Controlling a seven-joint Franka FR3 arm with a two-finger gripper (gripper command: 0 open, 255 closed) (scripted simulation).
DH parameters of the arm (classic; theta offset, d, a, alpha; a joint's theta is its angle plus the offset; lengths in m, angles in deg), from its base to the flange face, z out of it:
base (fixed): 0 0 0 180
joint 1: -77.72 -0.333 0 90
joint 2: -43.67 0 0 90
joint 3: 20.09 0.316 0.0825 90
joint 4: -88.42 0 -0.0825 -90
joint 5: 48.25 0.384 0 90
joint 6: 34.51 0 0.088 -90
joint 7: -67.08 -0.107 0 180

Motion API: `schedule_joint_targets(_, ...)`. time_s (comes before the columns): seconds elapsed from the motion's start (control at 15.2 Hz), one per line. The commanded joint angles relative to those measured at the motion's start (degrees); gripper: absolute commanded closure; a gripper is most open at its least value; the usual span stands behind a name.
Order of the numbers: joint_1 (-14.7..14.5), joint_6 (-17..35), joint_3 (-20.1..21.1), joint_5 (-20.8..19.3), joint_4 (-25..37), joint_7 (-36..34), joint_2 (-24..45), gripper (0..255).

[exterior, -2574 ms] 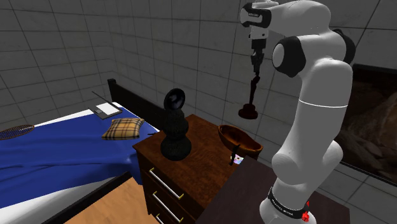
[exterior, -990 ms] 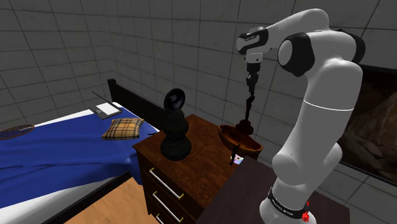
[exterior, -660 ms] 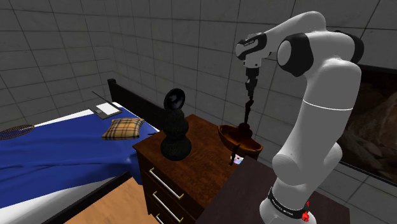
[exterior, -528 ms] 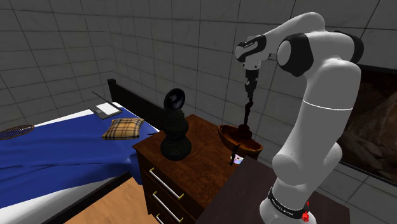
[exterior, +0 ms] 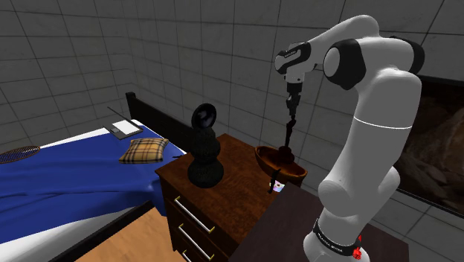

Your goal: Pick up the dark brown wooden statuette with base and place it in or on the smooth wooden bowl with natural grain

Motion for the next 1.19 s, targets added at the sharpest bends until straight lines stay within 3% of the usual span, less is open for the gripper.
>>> schedule_joint_targets(0.0, 0.00, 0.00, 0.00, 0.00, 0.03, 0.00, -0.03, 0)
schedule_joint_targets(0.33, 0.00, 0.01, 0.00, 0.00, 0.02, 0.00, -0.02, 0)
schedule_joint_targets(0.59, -0.11, -7.36, 0.12, 0.25, 7.77, 0.20, 0.39, 0)
schedule_joint_targets(1.12, -0.12, -7.36, 0.12, 0.25, 7.77, 0.20, 0.39, 0)
